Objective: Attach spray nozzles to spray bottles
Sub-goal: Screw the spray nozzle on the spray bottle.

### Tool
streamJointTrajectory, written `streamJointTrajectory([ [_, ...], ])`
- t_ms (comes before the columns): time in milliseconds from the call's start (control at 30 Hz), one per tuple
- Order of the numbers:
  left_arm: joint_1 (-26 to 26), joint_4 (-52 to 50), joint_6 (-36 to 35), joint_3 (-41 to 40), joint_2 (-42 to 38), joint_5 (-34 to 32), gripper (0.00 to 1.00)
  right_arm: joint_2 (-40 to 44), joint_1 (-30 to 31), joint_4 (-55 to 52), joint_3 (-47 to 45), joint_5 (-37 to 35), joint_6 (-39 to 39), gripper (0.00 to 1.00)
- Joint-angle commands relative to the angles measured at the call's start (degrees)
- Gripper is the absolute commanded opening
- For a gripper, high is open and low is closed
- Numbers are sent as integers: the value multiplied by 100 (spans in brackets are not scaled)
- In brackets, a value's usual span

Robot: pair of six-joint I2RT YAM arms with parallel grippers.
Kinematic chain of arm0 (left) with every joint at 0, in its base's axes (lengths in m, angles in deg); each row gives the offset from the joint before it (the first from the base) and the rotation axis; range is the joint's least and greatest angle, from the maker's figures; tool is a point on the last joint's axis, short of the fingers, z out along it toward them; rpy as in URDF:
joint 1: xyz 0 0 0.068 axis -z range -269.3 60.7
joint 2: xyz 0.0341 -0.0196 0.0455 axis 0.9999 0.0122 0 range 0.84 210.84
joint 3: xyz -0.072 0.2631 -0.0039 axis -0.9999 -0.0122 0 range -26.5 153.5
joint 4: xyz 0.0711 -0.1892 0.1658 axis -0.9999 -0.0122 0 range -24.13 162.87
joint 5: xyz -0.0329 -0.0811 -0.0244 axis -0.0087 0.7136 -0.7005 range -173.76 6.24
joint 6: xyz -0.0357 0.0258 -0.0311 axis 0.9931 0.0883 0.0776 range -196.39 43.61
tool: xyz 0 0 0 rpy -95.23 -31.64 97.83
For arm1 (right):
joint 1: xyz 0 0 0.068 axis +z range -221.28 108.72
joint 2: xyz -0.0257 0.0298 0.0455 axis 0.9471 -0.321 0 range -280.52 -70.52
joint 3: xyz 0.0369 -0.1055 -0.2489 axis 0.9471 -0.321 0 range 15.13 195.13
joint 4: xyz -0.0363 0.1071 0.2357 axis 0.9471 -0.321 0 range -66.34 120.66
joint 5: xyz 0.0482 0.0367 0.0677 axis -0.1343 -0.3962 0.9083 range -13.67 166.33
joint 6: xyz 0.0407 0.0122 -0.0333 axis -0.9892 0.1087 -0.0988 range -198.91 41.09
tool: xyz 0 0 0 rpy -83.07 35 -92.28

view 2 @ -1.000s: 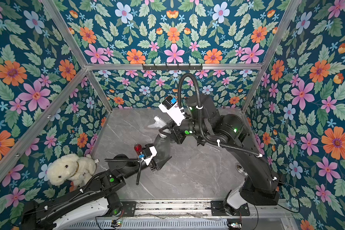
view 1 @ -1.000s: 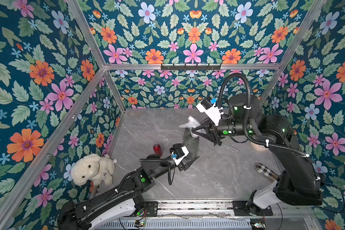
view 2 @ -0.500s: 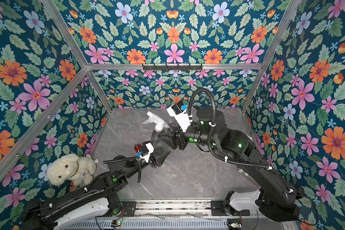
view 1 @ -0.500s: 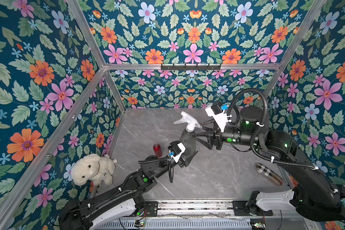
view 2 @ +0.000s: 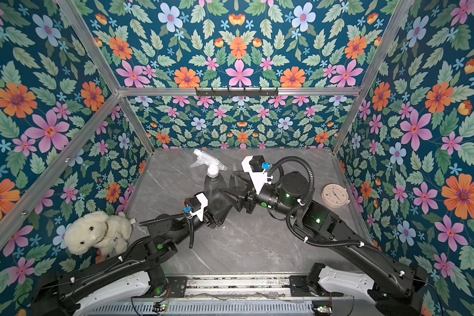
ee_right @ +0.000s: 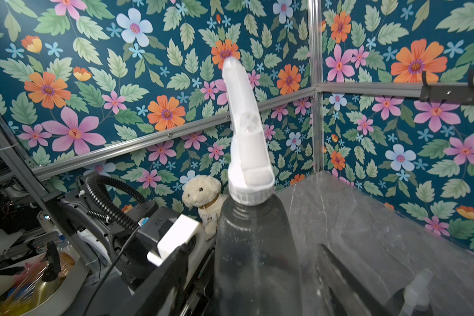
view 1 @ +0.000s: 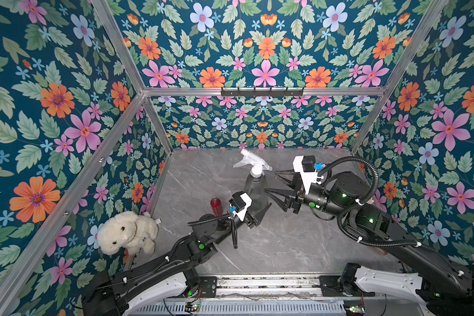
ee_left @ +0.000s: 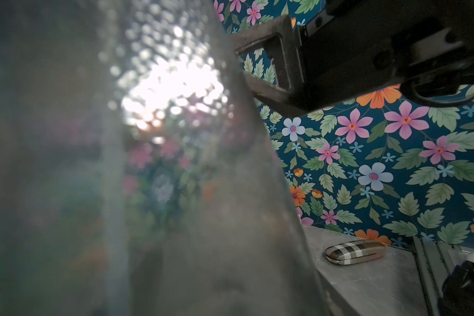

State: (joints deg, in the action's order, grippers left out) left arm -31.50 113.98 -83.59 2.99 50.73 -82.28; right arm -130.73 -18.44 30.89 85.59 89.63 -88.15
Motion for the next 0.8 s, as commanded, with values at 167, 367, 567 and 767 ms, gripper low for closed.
streamJointTrajectory([
  [167, 1, 205, 140, -62, 53, 164, 0, -447, 4, 805, 355, 244, -30, 67],
  [367, 3, 120, 158, -91, 30, 343, 0, -709, -1, 512, 697, 129, -32, 50],
  [567, 3, -29, 150, -118, -38, 449, 0, -868, 1, 86, 969, 106, -37, 26],
  [767, 3, -144, 110, -111, -65, 502, 0, -890, -5, -668, 1390, 156, 83, 0],
])
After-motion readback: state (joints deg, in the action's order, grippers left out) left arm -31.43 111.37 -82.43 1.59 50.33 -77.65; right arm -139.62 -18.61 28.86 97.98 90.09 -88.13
